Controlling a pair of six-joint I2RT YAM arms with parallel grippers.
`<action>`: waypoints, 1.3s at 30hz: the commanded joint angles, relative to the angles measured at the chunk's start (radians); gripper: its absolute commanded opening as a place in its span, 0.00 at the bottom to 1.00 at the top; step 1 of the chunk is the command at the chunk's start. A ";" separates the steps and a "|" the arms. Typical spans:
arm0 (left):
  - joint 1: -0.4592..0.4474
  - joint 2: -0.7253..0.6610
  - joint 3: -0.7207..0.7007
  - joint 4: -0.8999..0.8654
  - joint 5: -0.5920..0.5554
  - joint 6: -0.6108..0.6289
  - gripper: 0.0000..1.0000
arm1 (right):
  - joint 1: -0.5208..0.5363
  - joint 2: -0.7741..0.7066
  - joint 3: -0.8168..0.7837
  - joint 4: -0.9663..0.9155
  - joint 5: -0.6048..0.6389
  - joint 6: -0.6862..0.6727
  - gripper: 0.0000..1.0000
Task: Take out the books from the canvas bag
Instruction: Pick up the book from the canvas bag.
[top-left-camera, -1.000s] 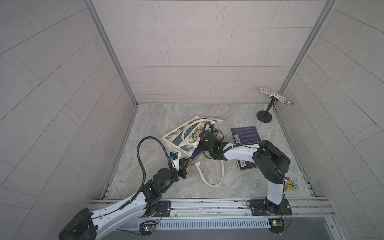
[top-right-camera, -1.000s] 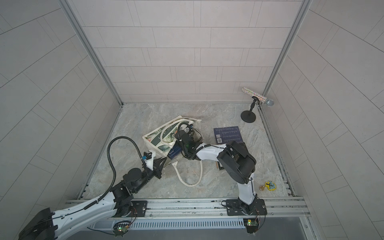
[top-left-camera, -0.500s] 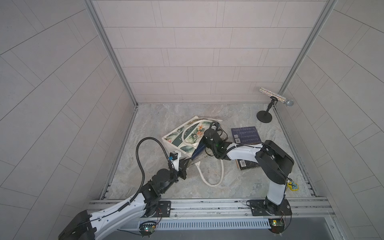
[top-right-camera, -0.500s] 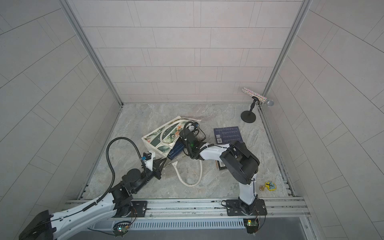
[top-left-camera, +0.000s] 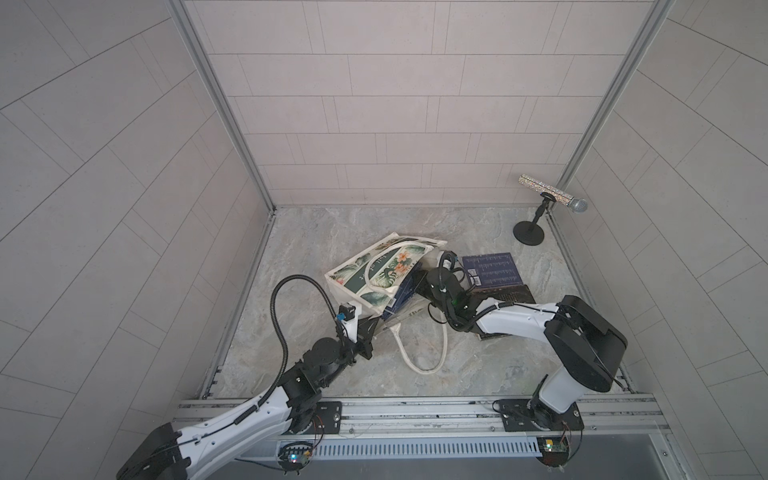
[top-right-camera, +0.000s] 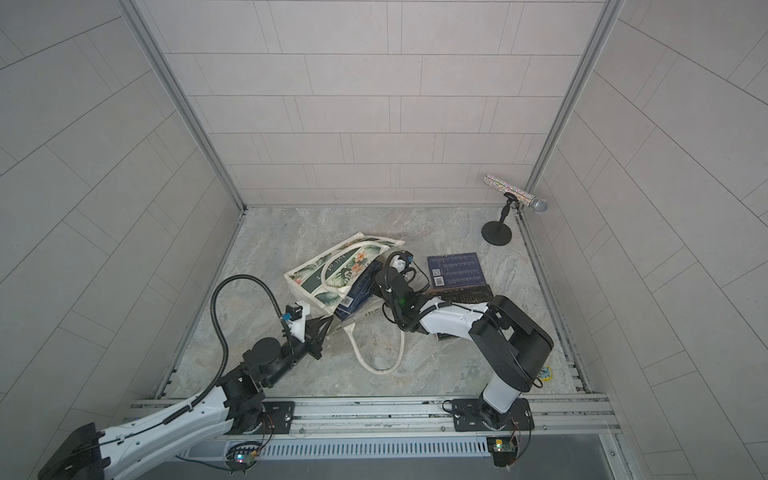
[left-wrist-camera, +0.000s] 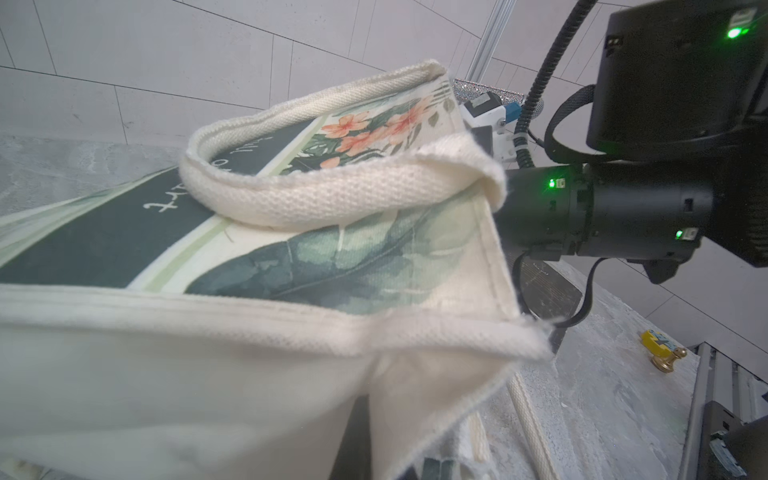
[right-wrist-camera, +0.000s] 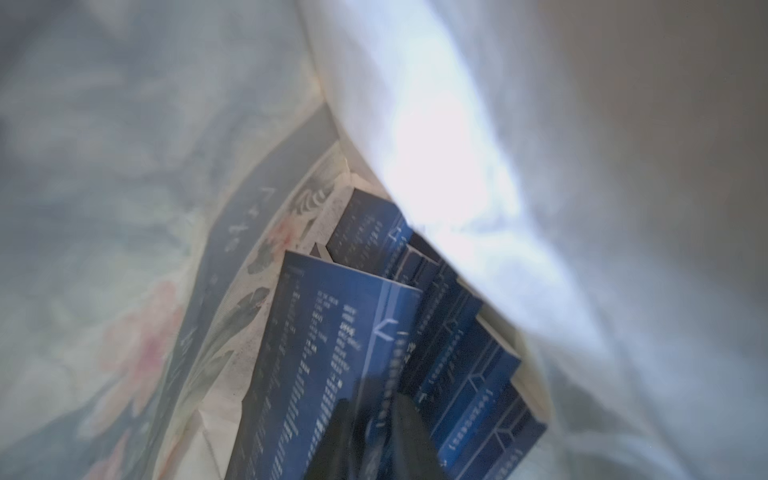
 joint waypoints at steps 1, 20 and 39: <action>-0.009 -0.007 0.010 0.099 0.025 0.016 0.00 | -0.002 0.025 0.014 -0.057 -0.054 -0.020 0.36; -0.010 -0.014 0.010 0.094 0.024 0.018 0.00 | 0.061 0.044 -0.094 0.067 -0.064 0.188 0.73; -0.009 -0.019 0.008 0.096 0.028 0.018 0.00 | 0.091 0.169 -0.060 0.331 -0.029 0.037 0.62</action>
